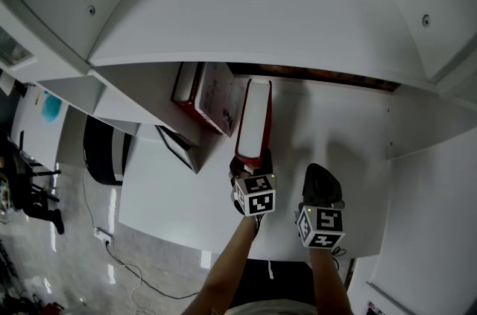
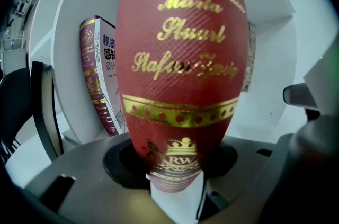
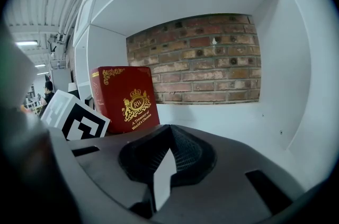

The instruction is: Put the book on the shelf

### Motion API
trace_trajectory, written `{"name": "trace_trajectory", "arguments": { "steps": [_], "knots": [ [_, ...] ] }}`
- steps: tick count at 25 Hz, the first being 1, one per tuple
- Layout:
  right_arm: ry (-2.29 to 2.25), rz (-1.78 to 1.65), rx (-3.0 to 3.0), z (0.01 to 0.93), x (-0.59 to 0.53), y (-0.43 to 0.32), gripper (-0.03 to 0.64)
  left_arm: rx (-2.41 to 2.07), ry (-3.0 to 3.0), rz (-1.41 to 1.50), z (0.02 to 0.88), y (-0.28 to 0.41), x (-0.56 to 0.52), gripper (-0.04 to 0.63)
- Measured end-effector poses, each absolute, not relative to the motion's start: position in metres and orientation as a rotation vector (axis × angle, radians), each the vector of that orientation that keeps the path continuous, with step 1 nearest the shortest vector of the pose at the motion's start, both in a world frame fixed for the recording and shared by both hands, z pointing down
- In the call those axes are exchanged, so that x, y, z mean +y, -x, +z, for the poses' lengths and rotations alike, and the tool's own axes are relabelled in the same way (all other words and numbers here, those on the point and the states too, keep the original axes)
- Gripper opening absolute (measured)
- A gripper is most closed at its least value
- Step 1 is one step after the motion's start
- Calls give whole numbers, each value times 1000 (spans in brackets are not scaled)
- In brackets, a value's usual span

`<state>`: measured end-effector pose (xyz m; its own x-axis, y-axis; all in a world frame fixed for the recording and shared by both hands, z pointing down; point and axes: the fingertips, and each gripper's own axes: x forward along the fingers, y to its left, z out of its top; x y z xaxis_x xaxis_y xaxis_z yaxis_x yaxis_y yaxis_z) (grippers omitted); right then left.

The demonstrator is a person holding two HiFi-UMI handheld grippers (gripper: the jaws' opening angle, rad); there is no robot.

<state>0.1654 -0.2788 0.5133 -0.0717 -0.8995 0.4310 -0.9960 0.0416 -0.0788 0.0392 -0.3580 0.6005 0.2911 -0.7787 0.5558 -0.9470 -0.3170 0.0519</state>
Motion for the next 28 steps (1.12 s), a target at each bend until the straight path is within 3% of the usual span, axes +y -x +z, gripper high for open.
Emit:
{"name": "trace_trajectory", "arguments": {
  "steps": [28],
  "knots": [
    [-1927, 562, -2035, 527, -290, -178, 15, -1572, -2190, 621, 603, -49, -401, 242]
  ]
}}
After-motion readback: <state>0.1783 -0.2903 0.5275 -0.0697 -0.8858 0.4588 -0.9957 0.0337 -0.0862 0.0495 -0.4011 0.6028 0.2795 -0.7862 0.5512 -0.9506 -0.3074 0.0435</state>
